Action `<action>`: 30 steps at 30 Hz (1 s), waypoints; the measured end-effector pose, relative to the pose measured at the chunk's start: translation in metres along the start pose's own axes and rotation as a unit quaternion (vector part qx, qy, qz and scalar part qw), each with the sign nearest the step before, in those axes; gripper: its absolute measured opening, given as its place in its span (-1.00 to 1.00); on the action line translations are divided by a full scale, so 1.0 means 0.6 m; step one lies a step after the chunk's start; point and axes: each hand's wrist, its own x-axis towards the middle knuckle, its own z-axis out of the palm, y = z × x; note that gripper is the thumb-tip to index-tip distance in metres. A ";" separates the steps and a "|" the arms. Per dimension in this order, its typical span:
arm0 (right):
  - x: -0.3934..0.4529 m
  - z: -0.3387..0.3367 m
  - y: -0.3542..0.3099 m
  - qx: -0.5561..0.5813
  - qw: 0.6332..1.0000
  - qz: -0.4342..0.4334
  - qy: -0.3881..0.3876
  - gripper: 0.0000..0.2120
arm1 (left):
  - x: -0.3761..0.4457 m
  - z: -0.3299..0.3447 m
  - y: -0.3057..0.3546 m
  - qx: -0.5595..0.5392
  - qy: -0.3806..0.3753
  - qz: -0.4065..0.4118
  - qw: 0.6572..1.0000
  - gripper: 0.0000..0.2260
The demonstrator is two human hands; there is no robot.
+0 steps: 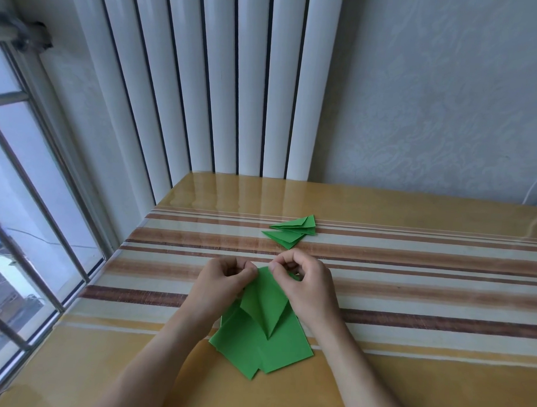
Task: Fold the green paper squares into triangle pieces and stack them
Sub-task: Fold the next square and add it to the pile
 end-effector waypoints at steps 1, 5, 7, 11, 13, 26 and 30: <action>0.000 -0.002 -0.002 0.002 1.000 -0.018 -0.007 -0.90 | 0.000 0.000 0.000 -0.009 -0.006 -0.006 1.000 -0.85; 0.001 -0.002 -0.009 0.029 0.996 -0.064 -0.059 -0.94 | -0.002 -0.002 0.002 -0.065 0.009 -0.032 0.997 -0.82; 0.000 0.001 -0.009 0.021 0.995 -0.068 -0.076 -0.95 | 0.002 -0.004 0.002 -0.091 0.010 -0.043 0.995 -0.79; -0.003 0.003 -0.005 -0.019 0.993 -0.068 -0.099 -0.99 | 0.009 -0.004 -0.001 -0.160 0.012 -0.047 0.986 -0.76; -0.004 0.004 -0.005 -0.026 0.993 -0.057 -0.095 -0.94 | 0.010 -0.004 -0.002 -0.164 0.011 -0.040 0.986 -0.78; -0.002 0.000 -0.009 -0.024 0.997 -0.018 -0.066 -0.84 | 0.002 -0.003 0.002 -0.081 -0.024 0.024 0.996 -0.82; -0.001 0.001 -0.007 -0.019 0.998 0.017 -0.059 -0.78 | -0.004 -0.004 0.007 -0.035 -0.010 0.043 0.998 -0.85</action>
